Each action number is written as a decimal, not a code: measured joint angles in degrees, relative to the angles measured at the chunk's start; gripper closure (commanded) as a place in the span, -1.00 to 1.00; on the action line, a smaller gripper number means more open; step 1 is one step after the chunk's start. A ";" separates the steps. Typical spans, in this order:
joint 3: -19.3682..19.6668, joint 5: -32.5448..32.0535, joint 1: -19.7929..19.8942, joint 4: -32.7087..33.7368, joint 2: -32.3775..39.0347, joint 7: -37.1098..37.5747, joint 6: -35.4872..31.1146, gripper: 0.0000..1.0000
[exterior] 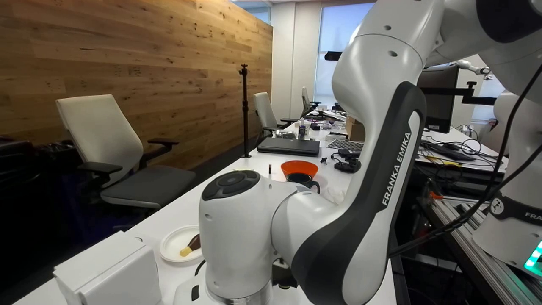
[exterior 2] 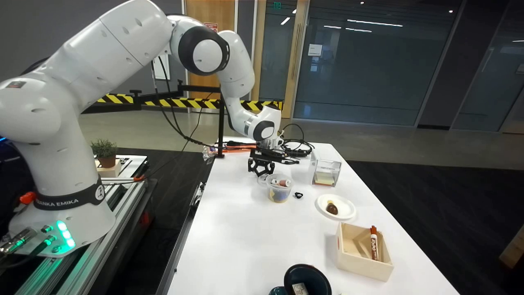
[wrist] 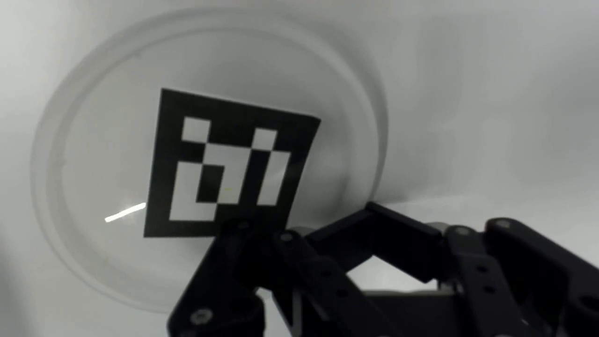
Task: Put the lid on the clear bowl.
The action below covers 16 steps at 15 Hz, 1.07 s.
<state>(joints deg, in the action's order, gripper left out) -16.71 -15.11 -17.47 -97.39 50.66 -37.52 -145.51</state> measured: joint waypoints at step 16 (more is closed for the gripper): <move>-1.29 0.31 0.68 -0.25 -7.81 2.19 5.09 -0.34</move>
<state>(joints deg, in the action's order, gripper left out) -18.00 -14.80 -16.79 -97.64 42.85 -35.33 -140.42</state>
